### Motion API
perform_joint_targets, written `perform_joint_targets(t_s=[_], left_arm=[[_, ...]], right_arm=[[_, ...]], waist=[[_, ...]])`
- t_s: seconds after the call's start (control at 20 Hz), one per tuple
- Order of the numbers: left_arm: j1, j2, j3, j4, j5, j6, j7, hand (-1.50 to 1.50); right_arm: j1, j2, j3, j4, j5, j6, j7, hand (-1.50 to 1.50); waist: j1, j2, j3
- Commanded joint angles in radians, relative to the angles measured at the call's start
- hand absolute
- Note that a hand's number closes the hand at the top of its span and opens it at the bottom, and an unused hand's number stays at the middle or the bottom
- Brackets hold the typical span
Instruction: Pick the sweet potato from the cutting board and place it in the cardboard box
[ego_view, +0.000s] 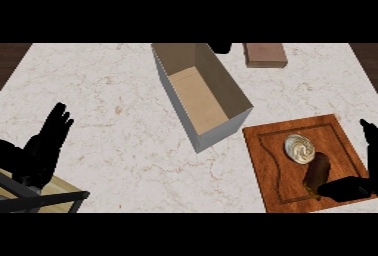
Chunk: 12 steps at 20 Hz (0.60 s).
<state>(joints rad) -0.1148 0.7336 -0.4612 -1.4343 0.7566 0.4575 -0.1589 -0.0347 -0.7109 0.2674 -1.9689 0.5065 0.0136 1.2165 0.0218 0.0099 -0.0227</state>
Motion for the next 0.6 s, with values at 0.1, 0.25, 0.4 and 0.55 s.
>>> perform_joint_targets(t_s=[0.1, 0.25, 0.4, 0.55], left_arm=[[-0.059, -0.082, 0.019, -0.080, 0.026, 0.017, -0.006, 0.00], [-0.063, -0.096, 0.011, -0.040, 0.009, 0.021, -0.021, 0.00], [-0.082, -0.078, -0.002, -0.122, 0.015, 0.047, 0.031, 0.00], [-0.093, -0.095, 0.018, -0.064, 0.020, 0.044, 0.013, 0.00]], right_arm=[[-0.041, 0.096, 0.019, 0.051, 0.083, 0.012, 0.193, -1.50], [-0.029, 0.117, -0.013, 0.075, 0.086, 0.022, 0.159, -1.50], [-0.048, 0.176, 0.014, 0.126, 0.120, 0.021, 0.144, -1.50], [-0.064, 0.211, 0.003, 0.147, 0.147, 0.028, 0.134, -1.50]], waist=[[-0.010, -0.009, 0.021], [-0.024, -0.009, 0.021], [-0.013, -0.011, 0.023], [-0.022, -0.008, 0.022]])
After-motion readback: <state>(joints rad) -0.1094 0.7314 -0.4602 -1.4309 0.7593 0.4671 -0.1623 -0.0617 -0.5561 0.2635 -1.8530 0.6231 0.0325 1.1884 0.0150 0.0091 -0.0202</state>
